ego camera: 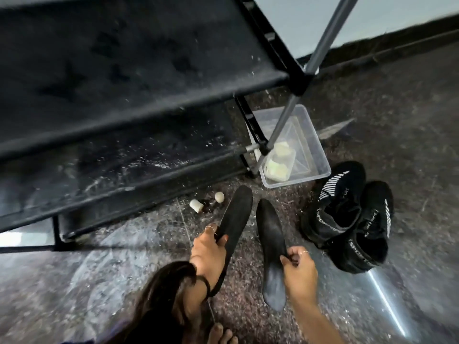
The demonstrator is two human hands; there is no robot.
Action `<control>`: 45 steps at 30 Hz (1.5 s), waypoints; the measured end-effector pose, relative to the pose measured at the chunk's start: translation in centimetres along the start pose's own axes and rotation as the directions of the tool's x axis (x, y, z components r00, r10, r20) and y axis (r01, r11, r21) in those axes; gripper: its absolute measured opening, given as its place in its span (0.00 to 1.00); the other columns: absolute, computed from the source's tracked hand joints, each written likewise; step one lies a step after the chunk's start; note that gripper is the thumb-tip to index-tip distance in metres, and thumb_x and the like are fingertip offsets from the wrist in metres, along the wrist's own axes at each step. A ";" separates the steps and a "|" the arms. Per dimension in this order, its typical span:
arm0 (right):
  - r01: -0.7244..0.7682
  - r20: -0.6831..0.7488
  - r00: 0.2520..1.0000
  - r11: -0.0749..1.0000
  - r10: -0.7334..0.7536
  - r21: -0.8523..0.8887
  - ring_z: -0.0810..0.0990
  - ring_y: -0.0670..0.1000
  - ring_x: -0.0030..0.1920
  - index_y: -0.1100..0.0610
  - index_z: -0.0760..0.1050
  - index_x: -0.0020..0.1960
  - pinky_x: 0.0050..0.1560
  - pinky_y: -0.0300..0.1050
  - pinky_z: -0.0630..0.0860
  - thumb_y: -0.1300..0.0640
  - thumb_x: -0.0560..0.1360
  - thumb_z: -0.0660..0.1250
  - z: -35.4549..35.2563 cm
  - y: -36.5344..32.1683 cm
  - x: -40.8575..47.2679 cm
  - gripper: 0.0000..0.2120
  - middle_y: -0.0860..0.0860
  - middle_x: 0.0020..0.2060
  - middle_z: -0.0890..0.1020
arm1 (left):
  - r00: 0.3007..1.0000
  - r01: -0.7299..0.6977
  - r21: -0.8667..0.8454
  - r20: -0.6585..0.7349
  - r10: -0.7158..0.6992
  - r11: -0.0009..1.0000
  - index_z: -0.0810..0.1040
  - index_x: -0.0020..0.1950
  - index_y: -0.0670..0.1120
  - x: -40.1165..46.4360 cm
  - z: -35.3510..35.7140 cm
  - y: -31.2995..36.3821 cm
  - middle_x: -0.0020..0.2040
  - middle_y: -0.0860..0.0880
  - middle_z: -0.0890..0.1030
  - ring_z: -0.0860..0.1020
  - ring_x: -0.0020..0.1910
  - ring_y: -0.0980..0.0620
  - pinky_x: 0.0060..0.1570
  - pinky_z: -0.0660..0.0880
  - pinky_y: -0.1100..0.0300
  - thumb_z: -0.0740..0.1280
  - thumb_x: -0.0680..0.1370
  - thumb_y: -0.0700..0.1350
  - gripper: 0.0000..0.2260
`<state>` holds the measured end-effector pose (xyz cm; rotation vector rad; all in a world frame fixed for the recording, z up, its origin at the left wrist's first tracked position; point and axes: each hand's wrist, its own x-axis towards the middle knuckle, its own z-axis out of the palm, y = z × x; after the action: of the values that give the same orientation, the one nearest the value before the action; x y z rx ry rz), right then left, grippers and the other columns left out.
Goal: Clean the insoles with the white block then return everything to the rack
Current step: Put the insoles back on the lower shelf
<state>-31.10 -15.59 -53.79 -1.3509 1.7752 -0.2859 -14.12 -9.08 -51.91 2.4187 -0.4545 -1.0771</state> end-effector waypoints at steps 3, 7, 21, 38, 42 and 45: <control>0.073 0.043 0.996 0.997 -0.074 0.038 0.78 0.52 0.38 0.58 0.74 0.42 0.36 0.40 0.69 0.69 0.72 0.69 -1.3 -1.5 -1.8 0.08 0.52 0.35 0.79 | 0.999 -0.025 -0.110 0.032 0.029 0.994 0.71 0.68 0.44 -2.6 -3.8 -0.1 0.57 0.44 0.80 0.78 0.56 0.48 0.52 0.73 0.62 0.65 0.79 0.44 0.18; 0.122 0.154 0.978 0.985 -0.140 0.123 0.79 0.55 0.42 0.55 0.73 0.42 0.44 0.47 0.71 0.67 0.73 0.68 -2.8 -4.1 -4.0 0.08 0.55 0.39 0.81 | 0.986 -0.164 -0.116 -0.009 0.164 0.980 0.76 0.53 0.45 -5.4 -8.9 -0.6 0.45 0.52 0.79 0.78 0.47 0.52 0.36 0.67 0.76 0.67 0.78 0.45 0.06; 0.331 0.231 0.857 0.835 -0.461 0.439 0.79 0.48 0.43 0.55 0.76 0.46 0.45 0.40 0.74 0.65 0.73 0.69 -8.1 -19.7 -13.2 0.07 0.52 0.42 0.81 | 0.862 -0.481 -0.208 -0.290 0.416 0.852 0.72 0.38 0.50 -14.1 -23.6 1.3 0.31 0.57 0.74 0.73 0.28 0.66 0.30 0.67 0.72 0.70 0.75 0.42 0.09; 0.328 0.387 0.827 0.909 -0.409 0.258 0.76 0.47 0.34 0.54 0.71 0.38 0.36 0.39 0.76 0.64 0.75 0.66 -3.5 -39.1 -7.8 0.10 0.50 0.35 0.76 | 0.921 -0.338 -0.587 -0.366 0.132 0.735 0.78 0.36 0.48 -1.9 -33.0 8.2 0.44 0.46 0.84 0.83 0.46 0.48 0.51 0.79 0.48 0.72 0.73 0.47 0.08; 0.311 0.362 0.834 0.897 -0.416 0.315 0.77 0.48 0.33 0.58 0.72 0.37 0.35 0.44 0.75 0.67 0.72 0.69 -0.7 -41.1 -6.1 0.10 0.51 0.32 0.78 | 0.934 -0.313 -0.614 -0.338 0.116 0.725 0.79 0.44 0.44 1.1 -33.3 9.1 0.48 0.46 0.83 0.82 0.47 0.49 0.51 0.80 0.50 0.73 0.73 0.46 0.06; 0.337 0.340 0.840 0.898 -0.422 0.283 0.77 0.49 0.35 0.62 0.74 0.43 0.38 0.45 0.75 0.67 0.72 0.69 0.7 -41.5 -5.5 0.04 0.50 0.28 0.80 | 0.928 -0.311 -0.590 -0.359 0.103 0.745 0.80 0.49 0.40 2.3 -33.4 9.5 0.48 0.45 0.83 0.82 0.46 0.49 0.49 0.80 0.50 0.73 0.73 0.46 0.11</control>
<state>-2.42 -26.62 -25.28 -1.4793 1.0992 -0.3782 11.65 -9.28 -28.51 1.8114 -0.1957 -0.5992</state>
